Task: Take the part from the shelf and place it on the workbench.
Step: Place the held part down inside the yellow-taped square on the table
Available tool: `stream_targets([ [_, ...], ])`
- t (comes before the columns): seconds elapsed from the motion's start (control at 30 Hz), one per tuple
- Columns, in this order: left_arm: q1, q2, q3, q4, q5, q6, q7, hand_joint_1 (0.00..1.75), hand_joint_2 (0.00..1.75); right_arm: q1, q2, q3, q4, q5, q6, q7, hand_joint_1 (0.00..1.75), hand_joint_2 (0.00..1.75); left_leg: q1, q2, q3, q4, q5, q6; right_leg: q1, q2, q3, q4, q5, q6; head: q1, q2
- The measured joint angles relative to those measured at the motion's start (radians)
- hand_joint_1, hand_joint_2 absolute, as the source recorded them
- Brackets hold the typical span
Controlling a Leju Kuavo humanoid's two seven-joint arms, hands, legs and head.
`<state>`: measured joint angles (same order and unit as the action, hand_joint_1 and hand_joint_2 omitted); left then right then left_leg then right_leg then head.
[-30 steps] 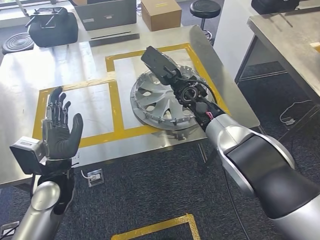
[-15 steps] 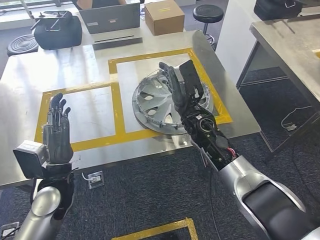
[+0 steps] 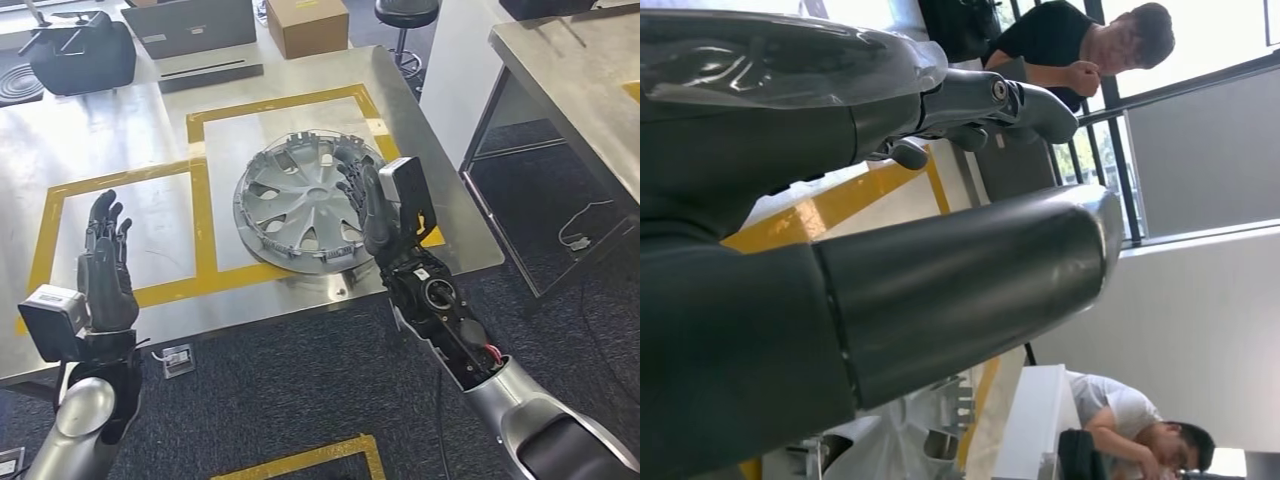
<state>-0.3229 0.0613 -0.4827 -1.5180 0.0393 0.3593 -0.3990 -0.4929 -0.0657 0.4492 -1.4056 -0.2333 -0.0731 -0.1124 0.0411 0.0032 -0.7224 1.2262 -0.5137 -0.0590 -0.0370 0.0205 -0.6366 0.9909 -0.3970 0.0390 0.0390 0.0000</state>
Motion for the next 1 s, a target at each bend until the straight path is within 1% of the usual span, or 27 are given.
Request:
stream_targets([
  [0.03, 0.0, 0.001, 0.0, 0.0, 0.0, 0.0, 0.0, 0.0, 0.0, 0.007, -0.003, 0.0, -0.006, -0.002, 0.0, 0.0, 0.0, 0.0, -0.005, 0.0, 0.021, -0.07, 0.048, 0.01, 0.0, 0.002, 0.001, 0.0, -0.001, -0.001, -0.004, 0.0],
  [0.07, 0.0, 0.003, 0.001, 0.0, 0.0, 0.0, 0.0, 0.0, 0.0, 0.014, -0.005, 0.0, -0.013, -0.004, -0.001, 0.001, 0.0, 0.0, -0.012, 0.0, 0.047, -0.14, 0.085, 0.021, 0.0, 0.004, 0.001, -0.001, -0.001, -0.001, -0.007, 0.0],
  [0.1, 0.001, 0.004, 0.001, 0.0, 0.0, 0.0, 0.0, 0.0, 0.0, 0.022, -0.007, 0.0, -0.019, -0.006, -0.002, 0.001, 0.0, 0.0, -0.02, 0.0, 0.067, -0.196, 0.113, 0.03, -0.001, 0.005, 0.0, -0.002, 0.001, 0.001, -0.01, 0.0],
  [0.13, 0.002, 0.004, 0.002, 0.0, 0.0, -0.001, -0.001, 0.0, 0.0, 0.033, -0.009, 0.0, -0.023, -0.008, -0.004, 0.001, 0.0, 0.0, -0.027, -0.001, 0.079, -0.23, 0.126, 0.037, -0.002, 0.005, 0.0, -0.006, 0.003, 0.005, -0.012, 0.0],
  [0.17, 0.003, 0.005, 0.002, 0.001, 0.0, -0.003, -0.001, 0.0, 0.0, 0.049, -0.013, 0.0, -0.027, -0.009, -0.007, 0.001, 0.0, 0.0, -0.033, -0.003, 0.084, -0.24, 0.127, 0.04, -0.004, 0.005, 0.001, -0.011, 0.006, 0.01, -0.012, 0.0],
  [0.23, 0.004, 0.006, 0.002, 0.002, 0.0, -0.007, -0.003, 0.0, 0.0, 0.081, -0.021, 0.0, -0.038, -0.01, -0.013, 0.002, 0.0, 0.0, -0.035, -0.005, 0.092, -0.264, 0.132, 0.047, -0.008, 0.001, 0.003, -0.021, 0.008, 0.02, -0.01, 0.0],
  [0.27, 0.003, 0.006, 0.002, 0.003, 0.0, -0.01, -0.004, 0.0, 0.0, 0.093, -0.026, -0.001, -0.044, -0.008, -0.016, 0.002, 0.0, 0.0, -0.033, -0.004, 0.096, -0.277, 0.134, 0.052, -0.008, -0.002, -0.001, -0.014, -0.006, 0.021, -0.006, 0.0],
  [0.3, 0.002, 0.006, 0.002, 0.004, 0.0, -0.012, -0.004, 0.0, 0.0, 0.099, -0.031, -0.002, -0.052, -0.006, -0.018, 0.003, 0.0, 0.0, -0.03, -0.003, 0.1, -0.289, 0.137, 0.059, -0.006, -0.004, -0.009, 0.013, -0.035, 0.019, 0.001, 0.0],
  [0.33, 0.001, 0.004, 0.002, 0.004, 0.0, -0.014, -0.005, 0.0, 0.0, 0.102, -0.035, -0.003, -0.061, -0.004, -0.021, 0.004, 0.0, 0.0, -0.028, -0.001, 0.102, -0.296, 0.14, 0.066, -0.002, -0.006, -0.024, 0.064, -0.077, 0.016, 0.01, 0.0],
  [0.37, 0.0, 0.003, 0.002, 0.005, 0.0, -0.016, -0.006, 0.0, 0.0, 0.102, -0.037, -0.005, -0.069, -0.003, -0.024, 0.005, 0.0, 0.0, -0.029, -0.001, 0.101, -0.296, 0.144, 0.071, 0.004, -0.006, -0.041, 0.134, -0.121, 0.013, 0.019, 0.0],
  [0.4, -0.001, 0.001, 0.002, 0.005, 0.0, -0.016, -0.006, 0.0, 0.0, 0.102, -0.039, -0.006, -0.078, -0.002, -0.026, 0.007, 0.0, 0.0, -0.029, 0.0, 0.098, -0.295, 0.148, 0.075, 0.008, -0.006, -0.057, 0.205, -0.156, 0.013, 0.026, 0.0],
  [0.43, -0.002, 0.0, 0.002, 0.006, 0.0, -0.016, -0.006, 0.0, 0.0, 0.103, -0.04, -0.007, -0.086, -0.001, -0.028, 0.008, 0.0, 0.0, -0.03, 0.001, 0.095, -0.294, 0.151, 0.077, 0.011, -0.007, -0.064, 0.256, -0.175, 0.015, 0.031, 0.0],
  [0.47, -0.003, -0.001, 0.002, 0.006, 0.0, -0.016, -0.006, 0.0, 0.0, 0.102, -0.041, -0.007, -0.093, -0.001, -0.03, 0.008, 0.0, 0.0, -0.031, 0.001, 0.09, -0.292, 0.155, 0.078, 0.013, -0.008, -0.054, 0.267, -0.175, 0.017, 0.034, 0.0],
  [0.5, -0.004, -0.002, 0.002, 0.006, 0.0, -0.016, -0.006, 0.0, 0.0, 0.102, -0.041, -0.008, -0.1, -0.001, -0.03, 0.009, 0.0, 0.0, -0.032, 0.001, 0.085, -0.29, 0.16, 0.078, 0.013, -0.008, -0.026, 0.237, -0.158, 0.018, 0.037, 0.0],
  [0.53, -0.006, -0.003, 0.002, 0.006, 0.0, -0.016, -0.006, 0.0, 0.0, 0.1, -0.042, -0.009, -0.107, -0.001, -0.031, 0.01, 0.0, 0.0, -0.032, 0.0, 0.08, -0.288, 0.164, 0.076, 0.013, -0.009, 0.021, 0.17, -0.132, 0.017, 0.041, 0.0],
  [0.6, -0.01, -0.006, 0.002, 0.005, 0.0, -0.016, -0.007, 0.0, 0.0, 0.094, -0.043, -0.011, -0.125, -0.001, -0.031, 0.01, 0.0, 0.0, -0.032, -0.002, 0.071, -0.284, 0.174, 0.07, 0.017, -0.008, 0.116, 0.02, -0.102, 0.008, 0.051, 0.0],
  [0.63, -0.013, -0.007, 0.002, 0.005, 0.0, -0.016, -0.007, 0.0, 0.0, 0.091, -0.043, -0.012, -0.134, -0.001, -0.031, 0.01, 0.0, 0.0, -0.032, -0.003, 0.068, -0.284, 0.181, 0.065, 0.021, -0.008, 0.145, -0.026, -0.094, 0.002, 0.053, 0.0],
  [0.67, -0.015, -0.008, 0.002, 0.005, 0.0, -0.017, -0.007, 0.0, 0.0, 0.088, -0.043, -0.012, -0.141, -0.001, -0.031, 0.01, 0.0, 0.0, -0.031, -0.004, 0.067, -0.285, 0.189, 0.06, 0.025, -0.007, 0.156, -0.046, -0.093, -0.004, 0.055, 0.0],
  [0.7, -0.016, -0.009, 0.001, 0.005, 0.0, -0.017, -0.008, 0.0, 0.0, 0.087, -0.043, -0.013, -0.147, -0.001, -0.031, 0.01, 0.0, 0.0, -0.029, -0.005, 0.066, -0.288, 0.197, 0.054, 0.029, -0.006, 0.156, -0.046, -0.084, -0.01, 0.056, 0.0],
  [0.73, -0.016, -0.009, 0.001, 0.005, 0.0, -0.017, -0.008, 0.0, 0.0, 0.086, -0.043, -0.013, -0.152, -0.001, -0.031, 0.011, 0.0, 0.0, -0.029, -0.006, 0.064, -0.29, 0.203, 0.048, 0.028, -0.008, 0.151, -0.05, -0.075, -0.017, 0.058, 0.0],
  [0.77, -0.017, -0.01, 0.001, 0.005, 0.001, -0.017, -0.008, 0.0, 0.0, 0.084, -0.043, -0.013, -0.155, -0.001, -0.031, 0.012, 0.0, 0.0, -0.028, -0.007, 0.058, -0.285, 0.195, 0.043, 0.025, -0.011, 0.146, -0.055, -0.064, -0.024, 0.059, 0.0],
  [0.8, -0.017, -0.01, 0.001, 0.005, 0.002, -0.017, -0.008, 0.0, 0.0, 0.082, -0.043, -0.013, -0.158, -0.001, -0.032, 0.013, 0.0, 0.0, -0.028, -0.008, 0.047, -0.265, 0.169, 0.038, 0.022, -0.014, 0.138, -0.06, -0.05, -0.033, 0.055, 0.0],
  [0.83, -0.018, -0.009, 0.001, 0.005, 0.002, -0.017, -0.009, 0.0, 0.0, 0.08, -0.043, -0.013, -0.162, -0.001, -0.032, 0.013, 0.0, 0.0, -0.027, -0.008, 0.029, -0.221, 0.122, 0.033, 0.018, -0.018, 0.127, -0.065, -0.037, -0.039, 0.048, 0.0],
  [0.9, -0.02, -0.009, 0.001, 0.005, 0.003, -0.017, -0.009, 0.0, 0.0, 0.079, -0.043, -0.013, -0.168, -0.001, -0.032, 0.014, 0.0, 0.0, -0.022, -0.008, -0.012, -0.082, 0.014, 0.023, 0.019, -0.021, 0.1, -0.065, -0.014, -0.046, 0.031, 0.0],
  [0.93, -0.02, -0.009, 0.001, 0.005, 0.003, -0.017, -0.009, 0.0, 0.0, 0.08, -0.043, -0.012, -0.17, -0.001, -0.032, 0.015, 0.0, 0.0, -0.021, -0.008, -0.025, -0.013, -0.018, 0.018, 0.019, -0.022, 0.085, -0.064, -0.004, -0.045, 0.024, 0.0],
  [0.97, -0.02, -0.009, 0.001, 0.005, 0.003, -0.017, -0.009, 0.0, 0.0, 0.08, -0.043, -0.012, -0.171, -0.001, -0.032, 0.015, 0.0, 0.0, -0.02, -0.008, -0.029, 0.036, -0.026, 0.015, 0.019, -0.023, 0.071, -0.062, 0.006, -0.044, 0.017, 0.0],
  [1.0, -0.02, -0.009, 0.001, 0.005, 0.003, -0.017, -0.009, 0.0, 0.0, 0.08, -0.043, -0.012, -0.171, -0.001, -0.032, 0.016, 0.0, 0.0, -0.018, -0.008, -0.016, 0.052, -0.01, 0.013, 0.018, -0.024, 0.056, -0.06, 0.017, -0.041, 0.012, 0.0],
])
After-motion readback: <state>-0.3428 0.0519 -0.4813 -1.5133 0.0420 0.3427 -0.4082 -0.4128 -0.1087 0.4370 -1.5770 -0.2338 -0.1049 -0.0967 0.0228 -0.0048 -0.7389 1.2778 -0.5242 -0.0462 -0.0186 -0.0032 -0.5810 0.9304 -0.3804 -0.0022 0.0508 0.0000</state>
